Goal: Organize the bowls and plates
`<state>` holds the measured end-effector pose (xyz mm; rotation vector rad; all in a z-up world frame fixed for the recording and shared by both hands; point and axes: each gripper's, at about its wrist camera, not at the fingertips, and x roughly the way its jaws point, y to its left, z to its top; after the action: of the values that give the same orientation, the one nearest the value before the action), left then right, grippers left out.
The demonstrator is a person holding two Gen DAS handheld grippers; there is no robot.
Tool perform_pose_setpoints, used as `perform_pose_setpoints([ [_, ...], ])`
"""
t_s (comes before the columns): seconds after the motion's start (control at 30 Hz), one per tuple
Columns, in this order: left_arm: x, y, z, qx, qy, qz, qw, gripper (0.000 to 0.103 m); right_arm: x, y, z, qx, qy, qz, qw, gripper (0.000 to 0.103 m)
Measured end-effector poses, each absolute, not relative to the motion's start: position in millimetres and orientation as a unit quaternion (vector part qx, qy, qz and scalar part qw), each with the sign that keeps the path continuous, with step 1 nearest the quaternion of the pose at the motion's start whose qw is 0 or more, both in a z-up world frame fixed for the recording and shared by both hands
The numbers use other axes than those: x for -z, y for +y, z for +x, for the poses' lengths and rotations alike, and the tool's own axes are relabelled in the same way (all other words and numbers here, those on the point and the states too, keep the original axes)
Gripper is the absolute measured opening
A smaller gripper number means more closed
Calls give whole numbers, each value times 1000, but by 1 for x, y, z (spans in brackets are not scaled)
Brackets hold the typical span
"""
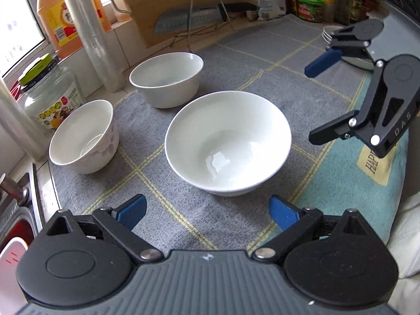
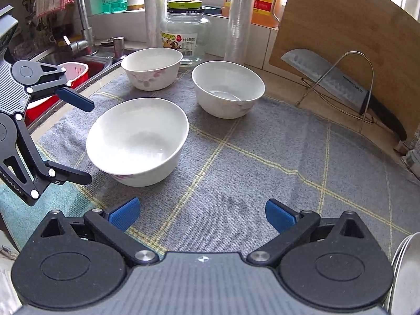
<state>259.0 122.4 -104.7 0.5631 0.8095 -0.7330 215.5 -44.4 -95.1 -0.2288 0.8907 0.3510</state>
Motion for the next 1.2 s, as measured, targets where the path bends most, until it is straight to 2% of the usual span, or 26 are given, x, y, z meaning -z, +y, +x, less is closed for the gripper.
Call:
perform_pose_setpoints([
  [0.4, 114, 114, 278, 412, 360, 307, 779, 98, 106, -58, 253, -120, 450, -96, 880, 103],
  [0.7, 120, 113, 281, 439, 360, 313, 762, 98, 94, -75, 274, -148, 469, -2, 870, 103],
  [0.83, 121, 115, 282, 442, 360, 308, 762, 93, 83, -71, 277, -183, 464, 30, 866, 103],
  [1.1, 119, 114, 285, 452, 352, 300, 762, 91, 89, -28, 287, -264, 475, 30, 839, 93],
  [1.2, 118, 114, 282, 459, 349, 303, 759, 85, 92, -19, 288, -274, 482, 24, 832, 87],
])
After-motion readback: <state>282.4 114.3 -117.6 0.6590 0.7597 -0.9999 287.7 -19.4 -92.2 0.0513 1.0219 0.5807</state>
